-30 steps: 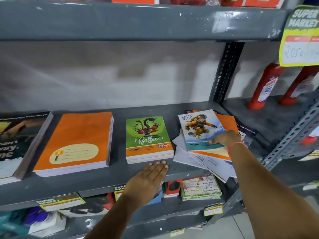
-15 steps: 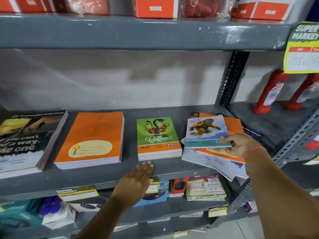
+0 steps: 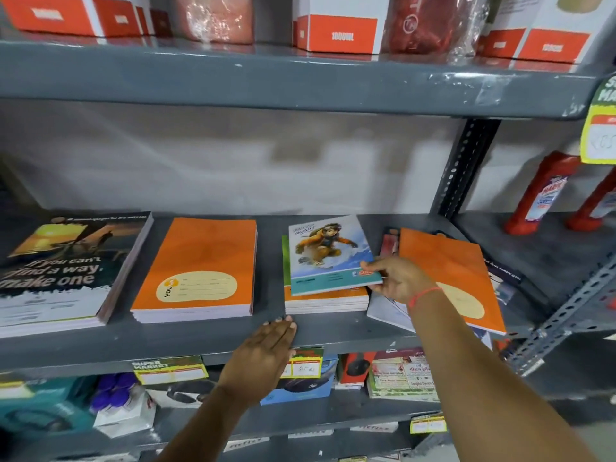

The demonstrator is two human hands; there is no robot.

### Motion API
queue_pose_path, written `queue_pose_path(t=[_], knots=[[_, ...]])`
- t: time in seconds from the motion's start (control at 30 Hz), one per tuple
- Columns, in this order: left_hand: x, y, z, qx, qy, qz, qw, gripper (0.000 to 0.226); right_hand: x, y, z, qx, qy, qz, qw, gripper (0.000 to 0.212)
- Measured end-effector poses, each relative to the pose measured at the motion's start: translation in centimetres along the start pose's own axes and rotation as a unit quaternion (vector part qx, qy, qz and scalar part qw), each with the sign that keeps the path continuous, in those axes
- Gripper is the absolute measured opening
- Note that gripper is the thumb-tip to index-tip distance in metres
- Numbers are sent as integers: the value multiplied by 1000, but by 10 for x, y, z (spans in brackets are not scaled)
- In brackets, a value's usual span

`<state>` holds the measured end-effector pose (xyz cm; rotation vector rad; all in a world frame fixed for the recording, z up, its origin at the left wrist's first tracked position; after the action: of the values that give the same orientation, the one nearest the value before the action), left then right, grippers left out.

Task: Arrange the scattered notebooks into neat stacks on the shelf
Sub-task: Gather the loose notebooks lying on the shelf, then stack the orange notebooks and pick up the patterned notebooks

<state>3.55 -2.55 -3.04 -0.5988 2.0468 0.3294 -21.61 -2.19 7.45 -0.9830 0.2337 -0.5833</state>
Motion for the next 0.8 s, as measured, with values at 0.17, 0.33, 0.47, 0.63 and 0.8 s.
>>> queue_pose_path(t=[0.17, 0.33, 0.47, 0.63, 0.8], knots=[[2, -1, 0, -18, -14, 18, 1000, 72, 20, 9, -14, -38, 46, 77, 995, 10], [1, -2, 0, -13, -44, 18, 999, 71, 20, 18, -20, -155, 177, 446, 863, 33], [0, -1, 0, -20, -48, 5, 999, 71, 12, 22, -17, -188, 203, 504, 818, 31], [6, 24, -15, 47, -17, 27, 998, 41, -45, 27, -8, -137, 327, 465, 811, 39], [4, 92, -77, 25, -20, 147, 989, 31, -114, 43, 5, -68, 407, 471, 780, 39]])
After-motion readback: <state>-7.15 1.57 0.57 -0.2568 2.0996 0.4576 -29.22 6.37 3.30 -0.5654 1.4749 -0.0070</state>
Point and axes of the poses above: each hand's wrist, its own z-axis away from the middle knuckle, its own x-axis out of the palm, y = z × x, the point moved 1 cm from there along -z, towards the middle knuckle, and after that the axes turned 7 degrees about y, right-handed, at the moved point
